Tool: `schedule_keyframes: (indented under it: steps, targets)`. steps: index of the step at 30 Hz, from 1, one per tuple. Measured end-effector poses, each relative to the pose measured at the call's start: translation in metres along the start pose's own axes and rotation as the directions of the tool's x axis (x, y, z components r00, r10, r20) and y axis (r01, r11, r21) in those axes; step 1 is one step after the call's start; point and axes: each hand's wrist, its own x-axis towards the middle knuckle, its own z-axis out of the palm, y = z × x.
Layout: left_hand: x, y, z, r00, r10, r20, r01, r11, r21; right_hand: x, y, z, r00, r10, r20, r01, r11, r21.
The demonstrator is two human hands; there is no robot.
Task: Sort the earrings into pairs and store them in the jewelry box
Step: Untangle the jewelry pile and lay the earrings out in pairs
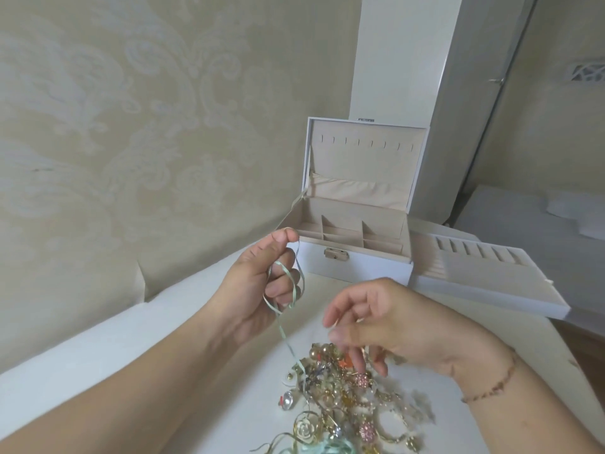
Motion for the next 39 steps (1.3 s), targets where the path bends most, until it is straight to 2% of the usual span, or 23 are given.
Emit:
schedule_keyframes:
  steps: [3, 8, 11, 14, 19, 21, 23, 26, 28, 29, 31, 33, 35, 37, 39]
  targets:
    - [0.001, 0.005, 0.004, 1.000, 0.025, -0.014, -0.025, 0.999, -0.026, -0.005, -0.007, 0.009, 0.997, -0.011, 0.077, 0.018, 0.995, -0.097]
    - [0.004, 0.015, 0.012, 0.986, 0.156, -0.053, -0.155, 0.988, 0.021, -0.014, -0.019, 0.034, 0.989, -0.024, 0.145, 0.085, 0.898, -0.431]
    - [0.008, 0.021, 0.014, 0.970, 0.229, -0.081, -0.227, 0.973, 0.026, -0.019, -0.026, 0.034, 0.984, -0.032, 0.177, 0.114, 0.871, -0.478]
    - [0.012, 0.019, 0.005, 0.970, 0.233, -0.068, -0.230, 0.972, 0.056, -0.022, -0.030, 0.028, 0.985, -0.001, 0.170, 0.093, 0.840, -0.535]
    - [0.019, 0.002, -0.019, 0.975, 0.219, -0.023, -0.192, 0.898, 0.396, -0.026, -0.029, 0.033, 0.984, 0.011, 0.179, 0.113, 0.736, -0.667]
    - [0.020, -0.004, -0.027, 0.969, 0.240, -0.055, -0.157, 0.775, 0.612, -0.030, -0.032, 0.036, 0.982, 0.010, 0.191, 0.133, 0.682, -0.720]
    - [0.020, -0.009, -0.035, 0.958, 0.277, -0.074, -0.108, 0.588, 0.802, -0.034, -0.036, 0.041, 0.983, 0.036, 0.180, 0.123, 0.599, -0.791]
    - [0.020, -0.016, -0.047, 0.945, 0.326, 0.021, -0.116, 0.276, 0.954, -0.031, -0.040, 0.051, 0.984, 0.091, 0.151, 0.089, 0.481, -0.872]
    - [0.020, -0.019, -0.053, 0.939, 0.331, 0.098, -0.131, 0.078, 0.988, -0.024, -0.039, 0.056, 0.977, 0.138, 0.160, 0.081, 0.454, -0.887]
    - [0.020, -0.020, -0.054, 0.941, 0.321, 0.109, -0.127, 0.037, 0.991, -0.022, -0.038, 0.057, 0.973, 0.154, 0.173, 0.084, 0.463, -0.883]
    - [0.019, -0.021, -0.055, 0.946, 0.307, 0.103, -0.116, 0.025, 0.993, -0.023, -0.034, 0.053, 0.972, 0.104, 0.211, 0.129, 0.517, -0.846]
    - [0.019, -0.022, -0.055, 0.940, 0.322, 0.112, -0.117, -0.003, 0.993, -0.028, -0.033, 0.041, 0.966, 0.036, 0.256, 0.173, 0.647, -0.742]
    - [0.020, -0.023, -0.057, 0.917, 0.379, 0.122, -0.126, -0.015, 0.992, -0.029, -0.032, 0.025, 0.958, -0.054, 0.283, 0.208, 0.811, -0.547]
    - [0.020, -0.023, -0.056, 0.884, 0.454, 0.113, -0.131, 0.009, 0.991, -0.023, -0.028, 0.012, 0.947, -0.241, 0.211, 0.296, 0.909, -0.294]
    - [0.019, -0.023, -0.049, 0.839, 0.515, 0.176, -0.196, -0.016, 0.981, -0.015, -0.023, 0.008, 0.913, -0.407, 0.009, 0.407, 0.913, -0.041]
